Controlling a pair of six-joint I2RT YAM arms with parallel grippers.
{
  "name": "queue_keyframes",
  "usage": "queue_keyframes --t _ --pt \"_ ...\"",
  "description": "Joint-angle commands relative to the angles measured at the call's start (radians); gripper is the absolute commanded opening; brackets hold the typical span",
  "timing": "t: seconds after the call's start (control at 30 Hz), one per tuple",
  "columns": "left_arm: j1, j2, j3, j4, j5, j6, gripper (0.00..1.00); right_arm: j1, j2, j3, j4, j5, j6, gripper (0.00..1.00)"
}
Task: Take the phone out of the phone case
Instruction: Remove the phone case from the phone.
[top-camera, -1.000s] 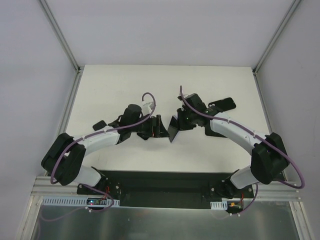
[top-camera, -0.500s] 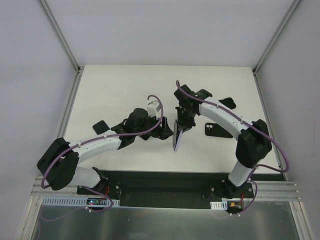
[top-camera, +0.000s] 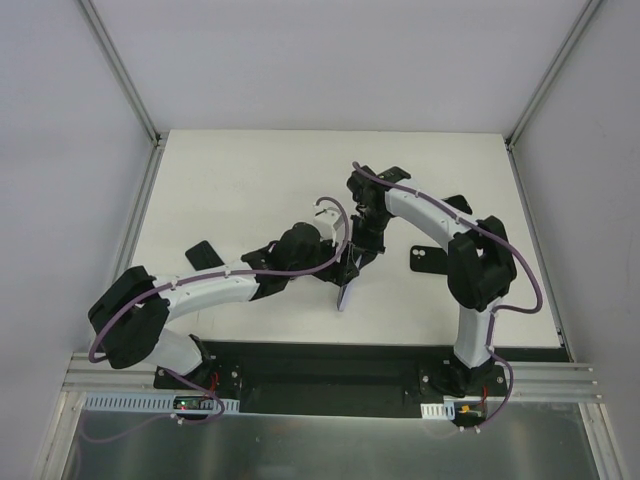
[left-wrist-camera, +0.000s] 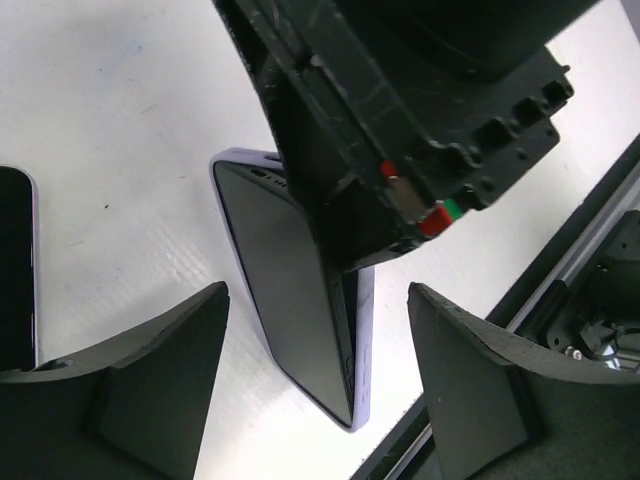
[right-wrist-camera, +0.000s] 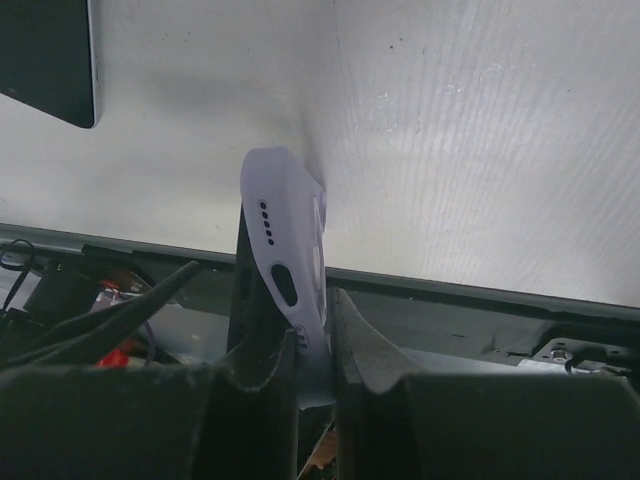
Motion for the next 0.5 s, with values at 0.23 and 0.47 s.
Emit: queue_keyframes --t 0.23,0.47 --pt "-0.049 -0.072 -0.073 0.033 -0.308 -0.005 0.65 0.012 0.052 -0.072 -0.046 -0.05 0.079 0.01" --pt "-0.071 -0.077 -0.09 0.001 -0.323 0.033 0.64 0.001 0.052 -0.077 -0.031 -0.053 0.094 0.01"
